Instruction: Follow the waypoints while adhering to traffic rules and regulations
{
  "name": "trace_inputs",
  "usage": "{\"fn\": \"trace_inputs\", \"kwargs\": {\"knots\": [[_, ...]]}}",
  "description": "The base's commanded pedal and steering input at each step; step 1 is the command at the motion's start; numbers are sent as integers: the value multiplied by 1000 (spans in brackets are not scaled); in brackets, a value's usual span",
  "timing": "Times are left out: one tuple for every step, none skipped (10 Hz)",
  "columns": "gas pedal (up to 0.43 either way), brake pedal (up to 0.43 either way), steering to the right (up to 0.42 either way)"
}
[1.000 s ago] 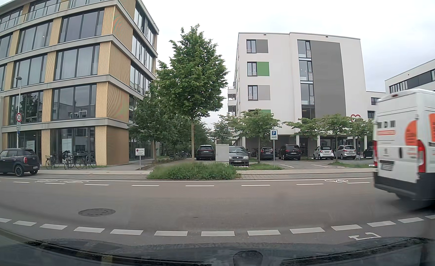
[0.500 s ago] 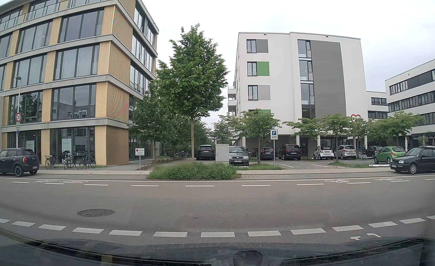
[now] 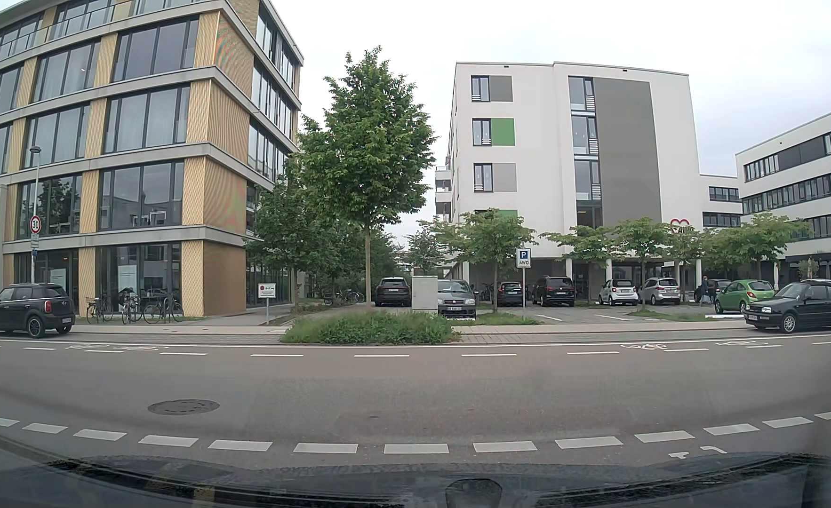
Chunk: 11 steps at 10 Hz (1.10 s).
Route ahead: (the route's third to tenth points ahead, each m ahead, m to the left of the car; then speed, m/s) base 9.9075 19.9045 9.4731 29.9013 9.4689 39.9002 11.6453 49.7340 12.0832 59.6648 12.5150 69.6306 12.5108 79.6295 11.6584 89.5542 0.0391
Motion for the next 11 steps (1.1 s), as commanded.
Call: {"fn": "trace_inputs", "kwargs": {"knots": [[0, 146, -12], [0, 146, -12], [0, 140, -12], [0, 116, -12], [0, 6, -12], [0, 0, -14], [0, 0, -21], [0, 0, -33], [79, 0, -55], [209, 0, -89], [248, 0, -127]]}}
